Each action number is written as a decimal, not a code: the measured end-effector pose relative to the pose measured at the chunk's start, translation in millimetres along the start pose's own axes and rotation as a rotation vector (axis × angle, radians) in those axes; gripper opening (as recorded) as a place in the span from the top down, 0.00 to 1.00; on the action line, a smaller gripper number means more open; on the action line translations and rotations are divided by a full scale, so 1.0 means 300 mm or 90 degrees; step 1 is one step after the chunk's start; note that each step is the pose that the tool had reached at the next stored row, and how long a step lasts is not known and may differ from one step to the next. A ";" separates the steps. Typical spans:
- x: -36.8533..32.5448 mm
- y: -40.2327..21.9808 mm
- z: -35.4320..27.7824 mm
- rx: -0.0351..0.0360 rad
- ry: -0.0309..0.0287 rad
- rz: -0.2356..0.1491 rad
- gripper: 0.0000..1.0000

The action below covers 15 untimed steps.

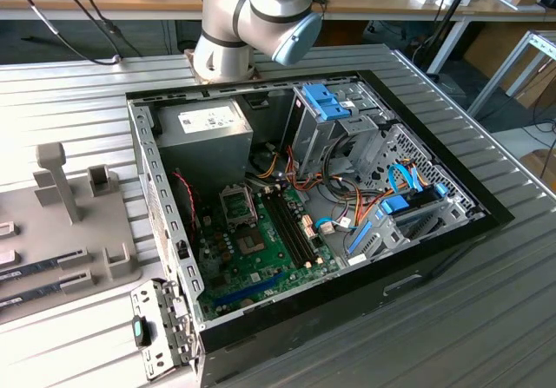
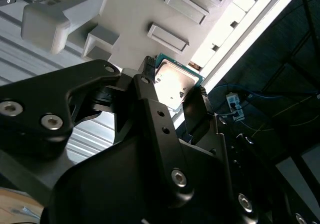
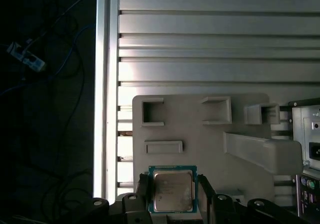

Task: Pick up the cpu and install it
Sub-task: 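Pick up the cpu and move it towards the insertion slot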

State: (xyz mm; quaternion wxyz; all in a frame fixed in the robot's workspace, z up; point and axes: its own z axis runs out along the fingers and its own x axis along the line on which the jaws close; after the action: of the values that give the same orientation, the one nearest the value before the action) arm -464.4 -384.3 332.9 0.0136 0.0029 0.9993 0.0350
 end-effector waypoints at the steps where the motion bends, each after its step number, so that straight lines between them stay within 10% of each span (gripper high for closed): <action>1: 0.000 0.000 -0.001 0.0000 -0.0001 0.000 0.53; 15: 0.000 0.001 -0.014 -0.0001 -0.0001 0.000 0.53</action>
State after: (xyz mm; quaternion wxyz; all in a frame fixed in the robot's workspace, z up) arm -464.4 -384.3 337.1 0.0137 0.0029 0.9993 0.0351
